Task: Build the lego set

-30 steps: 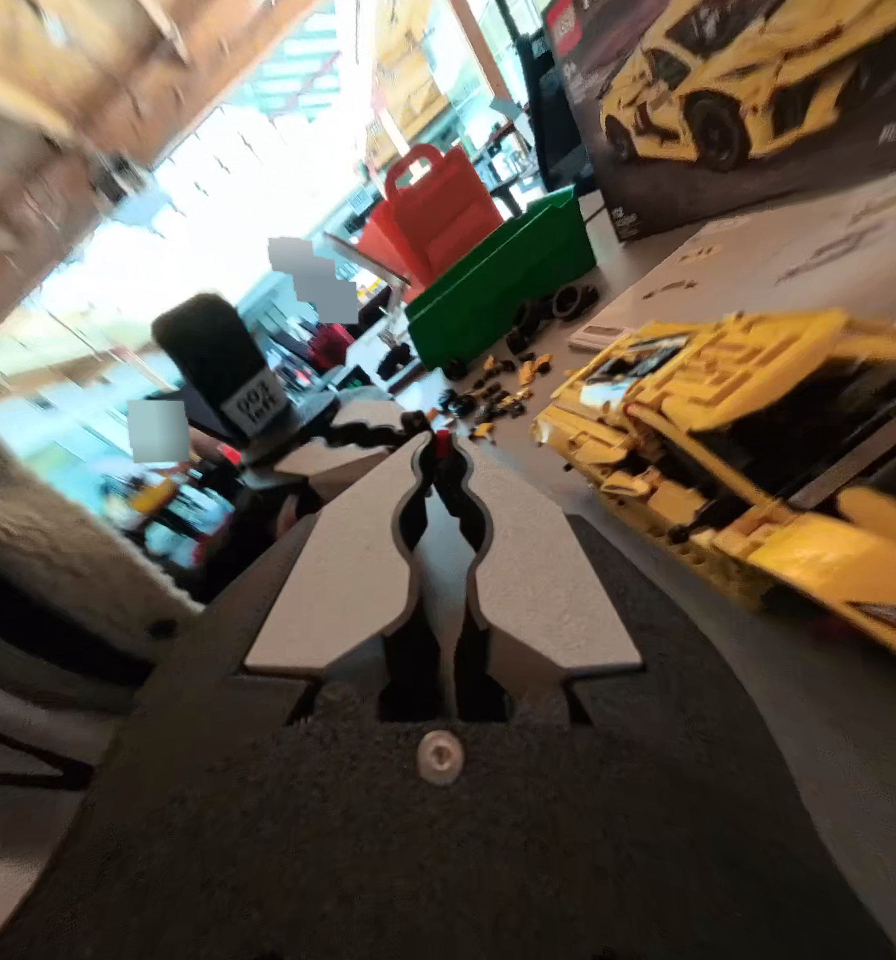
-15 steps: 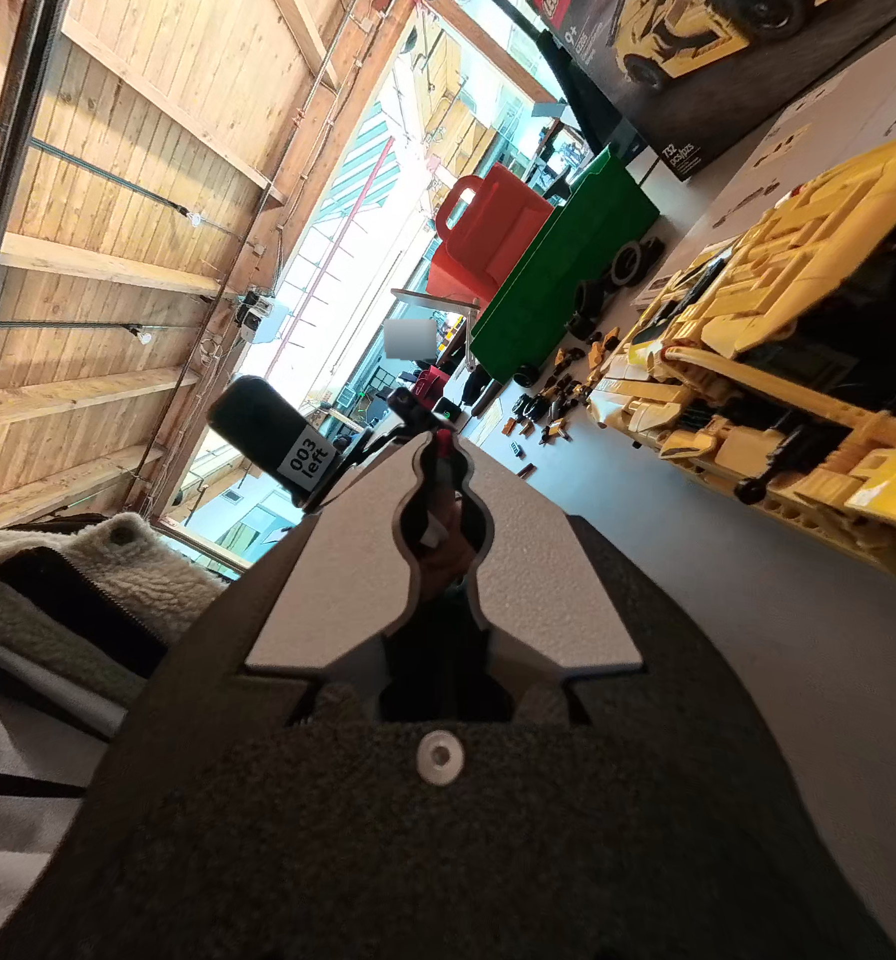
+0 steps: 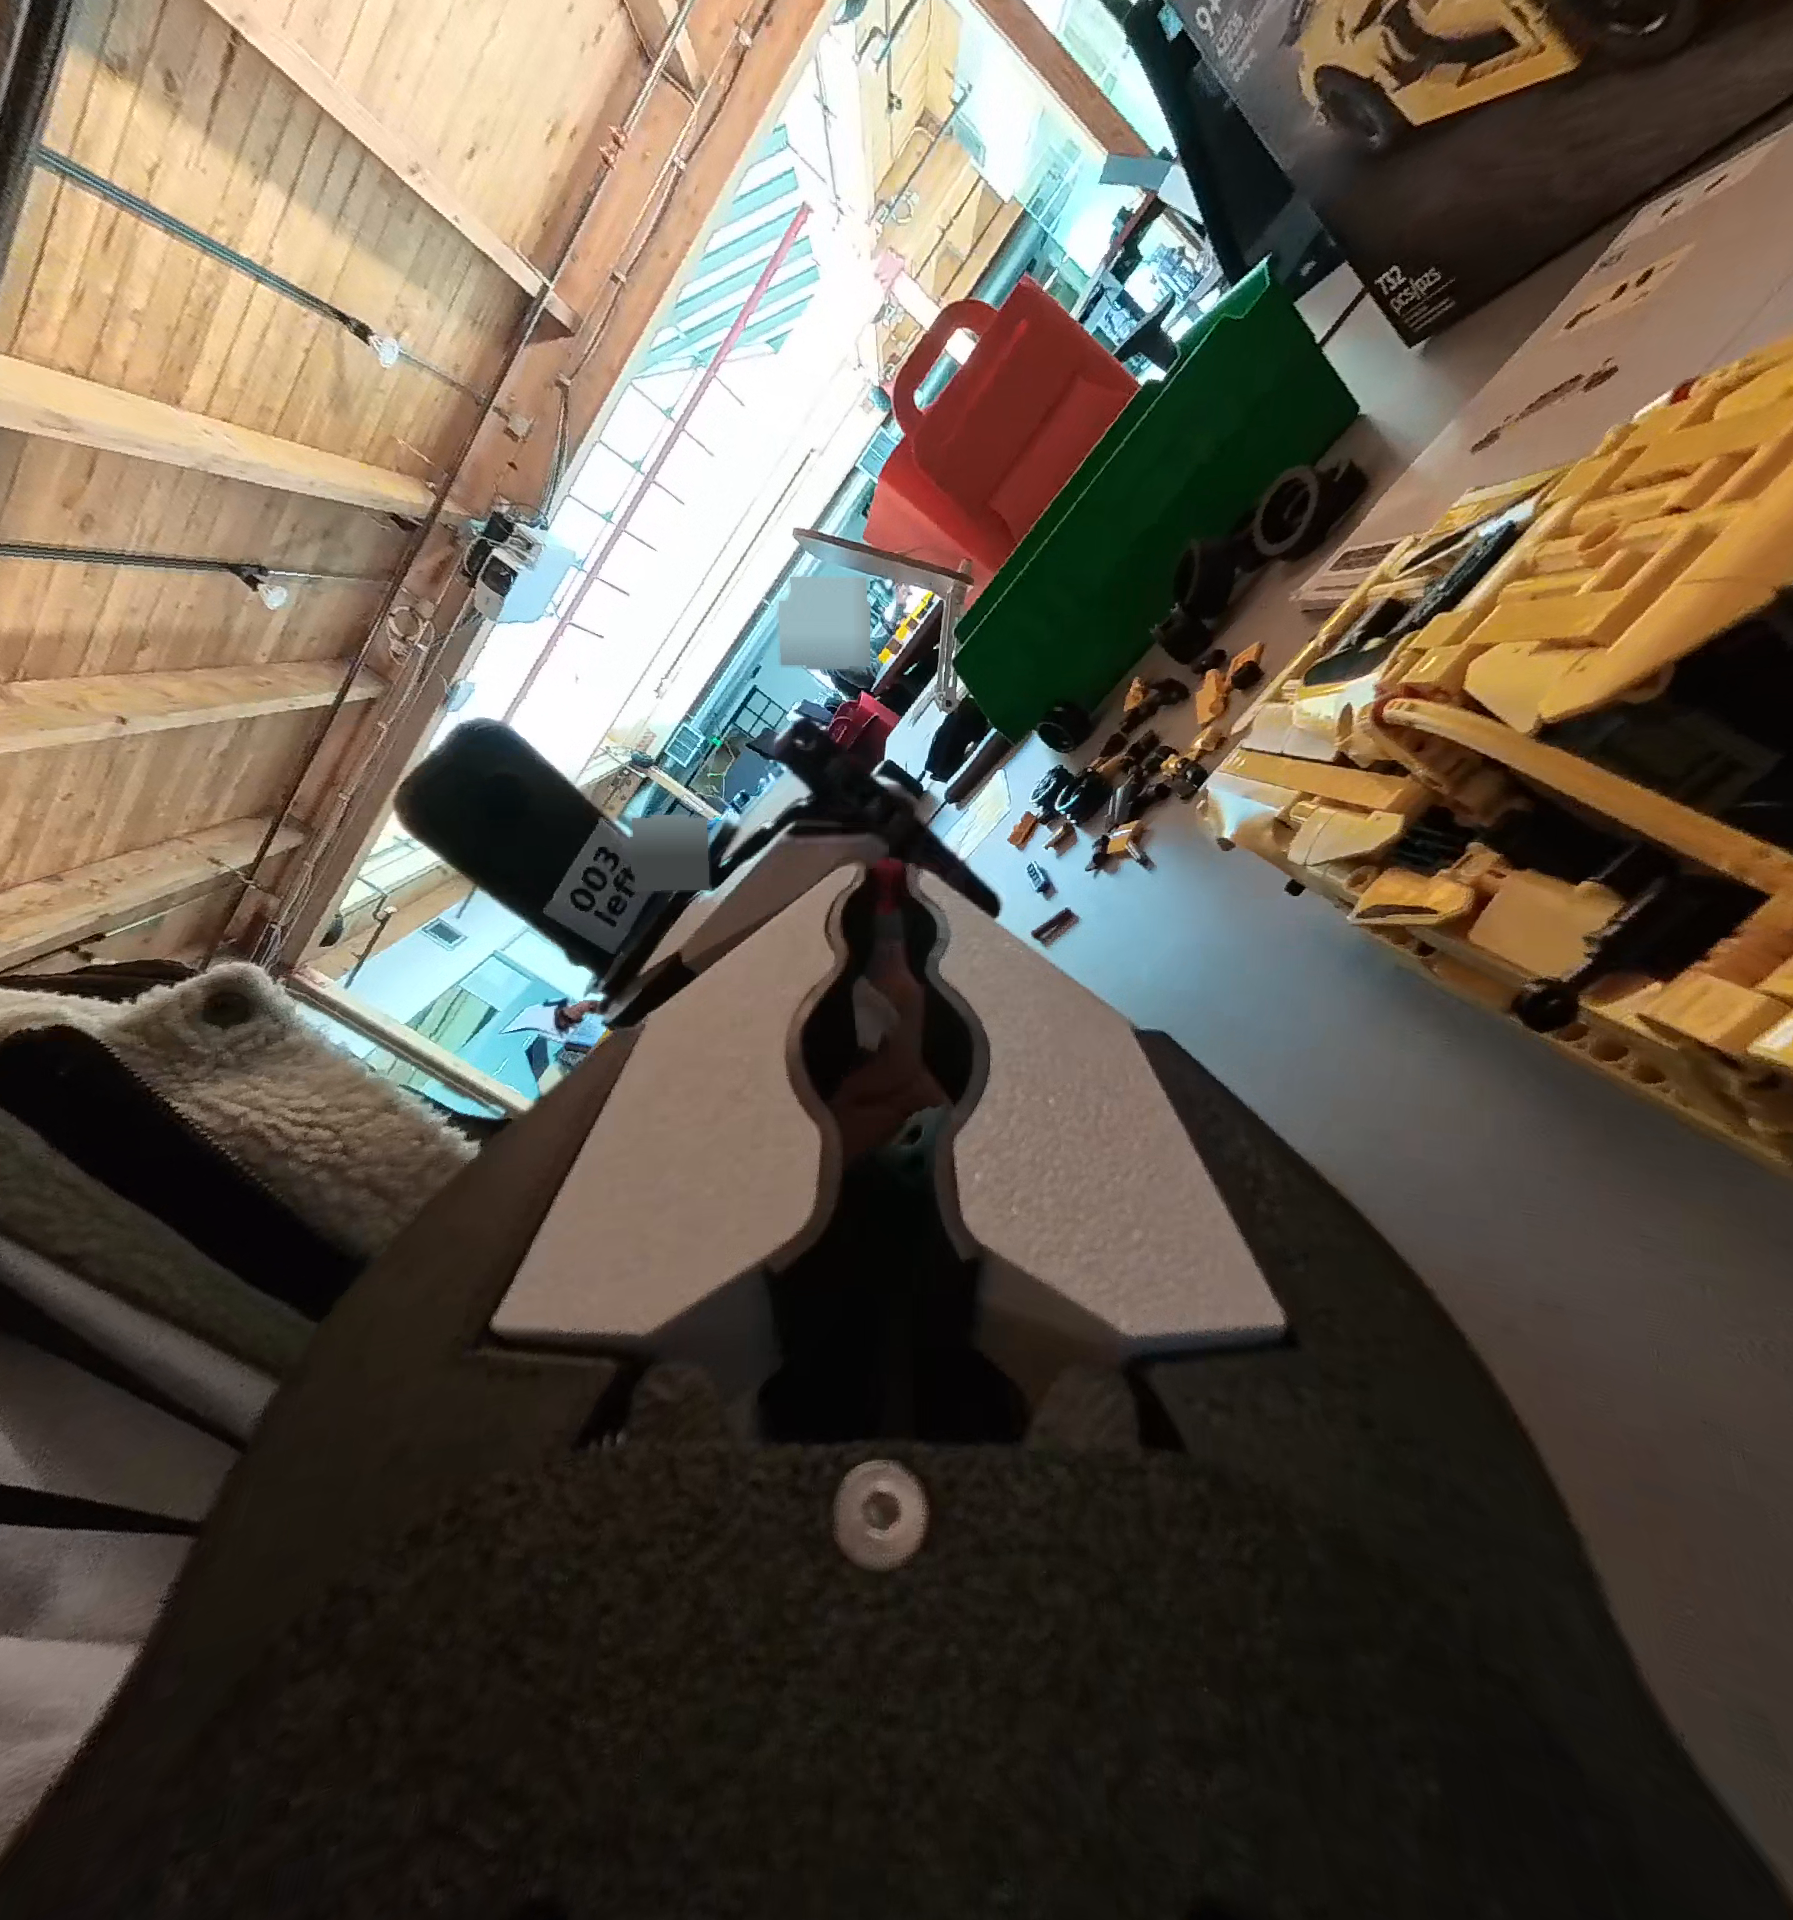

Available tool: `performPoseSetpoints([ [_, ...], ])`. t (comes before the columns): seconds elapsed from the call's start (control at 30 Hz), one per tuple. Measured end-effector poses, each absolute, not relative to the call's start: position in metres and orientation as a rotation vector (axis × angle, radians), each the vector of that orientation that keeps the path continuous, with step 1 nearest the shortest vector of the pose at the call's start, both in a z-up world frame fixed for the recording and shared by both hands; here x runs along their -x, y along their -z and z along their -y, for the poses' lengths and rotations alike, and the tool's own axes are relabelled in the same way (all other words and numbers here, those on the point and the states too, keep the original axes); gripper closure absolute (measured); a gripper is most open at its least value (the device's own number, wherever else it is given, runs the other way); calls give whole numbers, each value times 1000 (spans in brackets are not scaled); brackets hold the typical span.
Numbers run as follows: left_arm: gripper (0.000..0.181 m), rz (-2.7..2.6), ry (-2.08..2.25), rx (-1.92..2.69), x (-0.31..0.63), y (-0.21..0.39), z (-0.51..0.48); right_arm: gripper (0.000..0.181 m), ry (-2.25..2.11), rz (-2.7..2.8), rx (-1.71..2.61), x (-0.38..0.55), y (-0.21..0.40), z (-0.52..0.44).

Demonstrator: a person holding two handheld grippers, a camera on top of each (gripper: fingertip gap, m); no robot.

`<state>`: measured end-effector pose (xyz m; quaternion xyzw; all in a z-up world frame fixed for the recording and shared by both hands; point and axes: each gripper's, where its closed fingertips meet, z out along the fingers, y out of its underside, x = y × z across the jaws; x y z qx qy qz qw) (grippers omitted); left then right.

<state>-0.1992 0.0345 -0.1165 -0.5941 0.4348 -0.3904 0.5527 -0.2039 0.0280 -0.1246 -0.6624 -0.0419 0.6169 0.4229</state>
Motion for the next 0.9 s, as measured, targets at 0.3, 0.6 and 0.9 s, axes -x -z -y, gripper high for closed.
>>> performPoseSetpoints([
  [0.3, 174, -1057, 901, 1412, 197, 122, -34, 178, -1526, 123, 1643, 204, 121, -28],
  [0.6, 174, -1079, 804, 1426, 197, 128, -37, 178, -1104, 297, 1729, 204, 131, -32],
  [0.9, 174, -1036, 737, 1410, 209, 122, -52, 179, -831, 406, 1761, 199, 136, -34],
])
